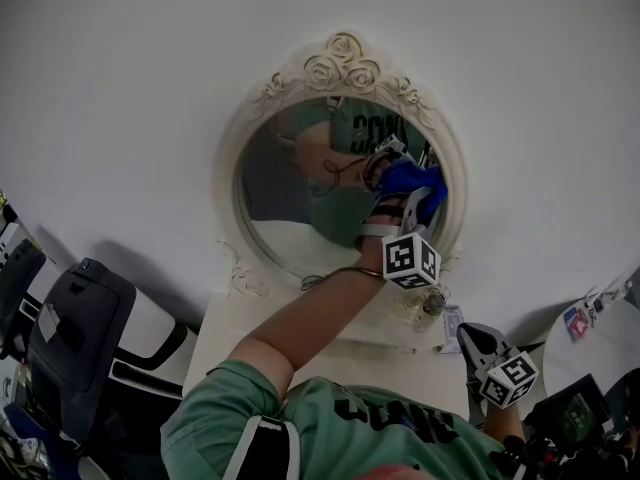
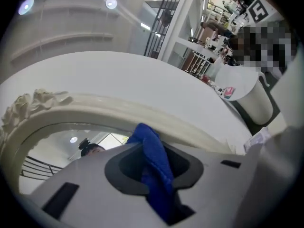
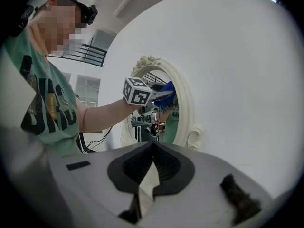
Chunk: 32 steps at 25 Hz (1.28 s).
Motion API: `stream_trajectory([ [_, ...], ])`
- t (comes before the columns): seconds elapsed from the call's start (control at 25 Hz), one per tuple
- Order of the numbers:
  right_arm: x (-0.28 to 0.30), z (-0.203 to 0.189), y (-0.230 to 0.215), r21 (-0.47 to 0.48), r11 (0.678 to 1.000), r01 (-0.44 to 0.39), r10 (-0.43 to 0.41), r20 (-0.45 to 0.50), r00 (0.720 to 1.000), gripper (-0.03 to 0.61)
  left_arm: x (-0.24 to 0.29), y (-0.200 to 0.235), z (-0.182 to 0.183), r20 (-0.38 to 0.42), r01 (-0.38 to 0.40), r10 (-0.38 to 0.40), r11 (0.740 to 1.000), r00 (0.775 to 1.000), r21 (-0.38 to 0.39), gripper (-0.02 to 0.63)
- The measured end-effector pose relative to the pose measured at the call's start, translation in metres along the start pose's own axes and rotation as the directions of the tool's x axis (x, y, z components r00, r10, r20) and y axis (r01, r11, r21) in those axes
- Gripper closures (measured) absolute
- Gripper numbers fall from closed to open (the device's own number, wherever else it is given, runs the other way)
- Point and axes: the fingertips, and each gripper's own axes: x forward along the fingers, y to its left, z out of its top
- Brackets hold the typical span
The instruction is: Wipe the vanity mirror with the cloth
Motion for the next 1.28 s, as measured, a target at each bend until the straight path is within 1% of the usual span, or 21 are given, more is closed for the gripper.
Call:
stream_trajectory([
  [0.08,-0.007,-0.003,-0.002,0.010,1.000,0.013,-0.013,0.007,1.000,0.566,0.007,-0.009,0.007,-0.005,0.010,-0.010,1.000,1.000,0.017,0.522],
  [0.16,-0.013,-0.005,-0.006,0.024,0.999,0.026,-0.026,0.009,1.000,0.566,0.008,-0.011,0.008,0.002,0.016,-0.016,1.000,1.000,0.017,0.522],
  [0.32,-0.012,-0.001,-0.006,0.026,0.999,0.023,-0.023,0.016,1.000,0.566,-0.002,-0.007,0.008,0.046,0.069,-0.068,0.998,0.997,-0.003,0.522],
  [0.36,-0.010,0.001,-0.003,0.021,1.000,0.017,-0.017,0.020,1.000,0.566,-0.011,-0.002,0.003,0.052,0.067,-0.066,0.998,0.996,-0.014,0.522],
  [0.44,-0.004,0.006,0.003,0.006,1.000,0.003,-0.003,0.020,1.000,0.566,-0.037,0.020,-0.016,0.043,0.022,-0.020,0.999,0.999,-0.048,0.523],
  [0.52,0.002,0.009,0.008,-0.008,1.000,-0.012,0.012,0.012,1.000,0.566,-0.070,0.054,-0.052,-0.003,-0.064,0.064,0.993,0.998,-0.095,0.522],
  [0.56,0.005,0.010,0.011,-0.013,1.000,-0.020,0.020,0.007,1.000,0.566,-0.088,0.074,-0.074,-0.039,-0.116,0.112,0.986,0.993,-0.120,0.523],
  [0.64,0.014,0.012,0.016,-0.020,0.999,-0.036,0.036,-0.002,0.999,0.566,-0.124,0.113,-0.121,-0.124,-0.218,0.200,0.962,0.972,-0.164,0.522],
  [0.72,0.024,0.014,0.022,-0.028,0.998,-0.057,0.057,-0.012,0.998,0.566,-0.156,0.142,-0.163,-0.204,-0.298,0.260,0.937,0.944,-0.181,0.523],
  [0.84,0.036,0.017,0.034,-0.044,0.995,-0.092,0.091,-0.022,0.996,0.566,-0.190,0.167,-0.207,-0.301,-0.374,0.316,0.914,0.900,-0.158,0.522],
  [0.92,0.042,0.021,0.042,-0.056,0.992,-0.112,0.111,-0.026,0.993,0.566,-0.203,0.176,-0.228,-0.349,-0.410,0.342,0.901,0.872,-0.142,0.522],
  [0.96,0.044,0.023,0.046,-0.061,0.991,-0.120,0.118,-0.028,0.993,0.566,-0.205,0.178,-0.237,-0.368,-0.419,0.349,0.899,0.862,-0.129,0.522],
  [1.04,0.047,0.025,0.050,-0.068,0.990,-0.125,0.123,-0.032,0.992,0.566,-0.205,0.178,-0.248,-0.390,-0.421,0.359,0.903,0.848,-0.083,0.523],
  [1.12,0.048,0.025,0.051,-0.071,0.990,-0.124,0.122,-0.037,0.992,0.566,-0.202,0.176,-0.252,-0.398,-0.419,0.373,0.908,0.838,-0.031,0.522],
  [1.2,0.050,0.025,0.051,-0.073,0.990,-0.122,0.120,-0.040,0.992,0.566,-0.200,0.176,-0.253,-0.396,-0.426,0.388,0.905,0.832,-0.010,0.523],
  [1.28,0.050,0.025,0.050,-0.074,0.990,-0.122,0.119,-0.041,0.992,0.566,-0.200,0.177,-0.254,-0.392,-0.433,0.396,0.901,0.830,-0.009,0.523],
])
